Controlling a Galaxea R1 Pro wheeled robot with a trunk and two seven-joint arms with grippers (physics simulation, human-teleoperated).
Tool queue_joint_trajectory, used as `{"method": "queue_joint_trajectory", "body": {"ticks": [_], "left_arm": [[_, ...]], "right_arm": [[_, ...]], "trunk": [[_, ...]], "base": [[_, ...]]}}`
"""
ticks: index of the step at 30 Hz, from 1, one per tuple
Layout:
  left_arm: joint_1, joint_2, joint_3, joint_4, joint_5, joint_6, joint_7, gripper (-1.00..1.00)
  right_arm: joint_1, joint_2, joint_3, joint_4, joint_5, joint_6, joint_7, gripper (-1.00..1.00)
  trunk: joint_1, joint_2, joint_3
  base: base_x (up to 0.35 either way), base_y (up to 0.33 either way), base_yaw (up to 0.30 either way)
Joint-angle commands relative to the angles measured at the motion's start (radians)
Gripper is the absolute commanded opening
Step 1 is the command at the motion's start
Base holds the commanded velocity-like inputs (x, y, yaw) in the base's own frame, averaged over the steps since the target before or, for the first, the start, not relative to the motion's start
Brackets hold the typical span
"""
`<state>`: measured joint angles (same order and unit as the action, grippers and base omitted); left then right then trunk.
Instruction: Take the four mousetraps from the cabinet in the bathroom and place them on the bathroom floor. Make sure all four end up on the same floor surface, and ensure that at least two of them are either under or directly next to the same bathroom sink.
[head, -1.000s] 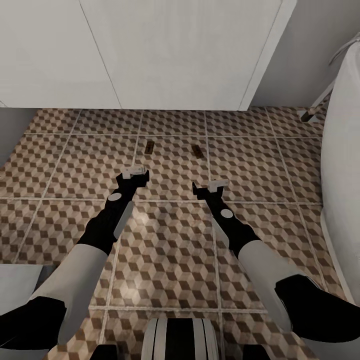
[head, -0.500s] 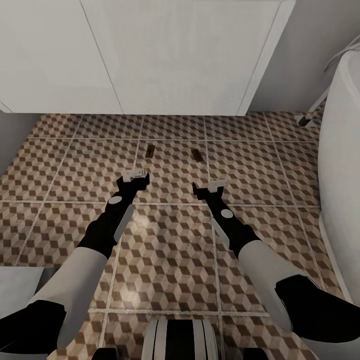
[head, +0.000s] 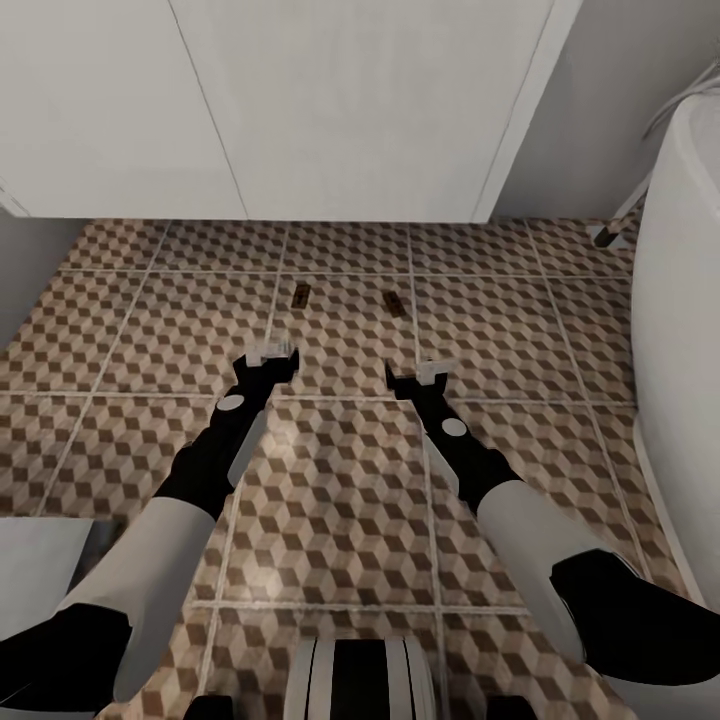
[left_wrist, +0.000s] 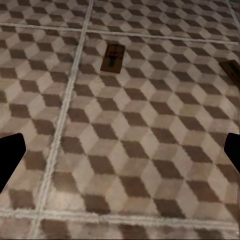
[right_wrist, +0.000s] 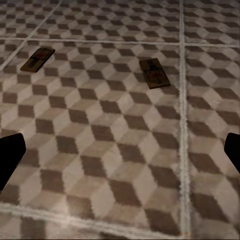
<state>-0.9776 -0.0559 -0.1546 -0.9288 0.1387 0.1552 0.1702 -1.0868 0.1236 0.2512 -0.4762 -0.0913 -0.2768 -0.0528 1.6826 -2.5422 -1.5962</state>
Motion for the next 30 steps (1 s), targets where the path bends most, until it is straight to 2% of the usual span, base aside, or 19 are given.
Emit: {"method": "queue_joint_trajectory", "body": {"ticks": [1,30], "left_arm": [[0.002,0.001,-0.003,-0.002,0.011,0.004,0.008,1.00],[0.007,-0.001,-0.003,-0.001,0.011,0.005,0.008,1.00]], "right_arm": [[-0.001,-0.001,0.008,0.001,-0.009,-0.004,-0.006,1.00],[-0.001,-0.003,0.008,0.003,-0.008,-0.004,-0.006,1.00]], "trunk": [[-0.001,0.000,-0.001],[-0.001,0.000,-0.001]], "base": [[-0.293,0.000,0.000],[-0.323,0.000,0.000]]}}
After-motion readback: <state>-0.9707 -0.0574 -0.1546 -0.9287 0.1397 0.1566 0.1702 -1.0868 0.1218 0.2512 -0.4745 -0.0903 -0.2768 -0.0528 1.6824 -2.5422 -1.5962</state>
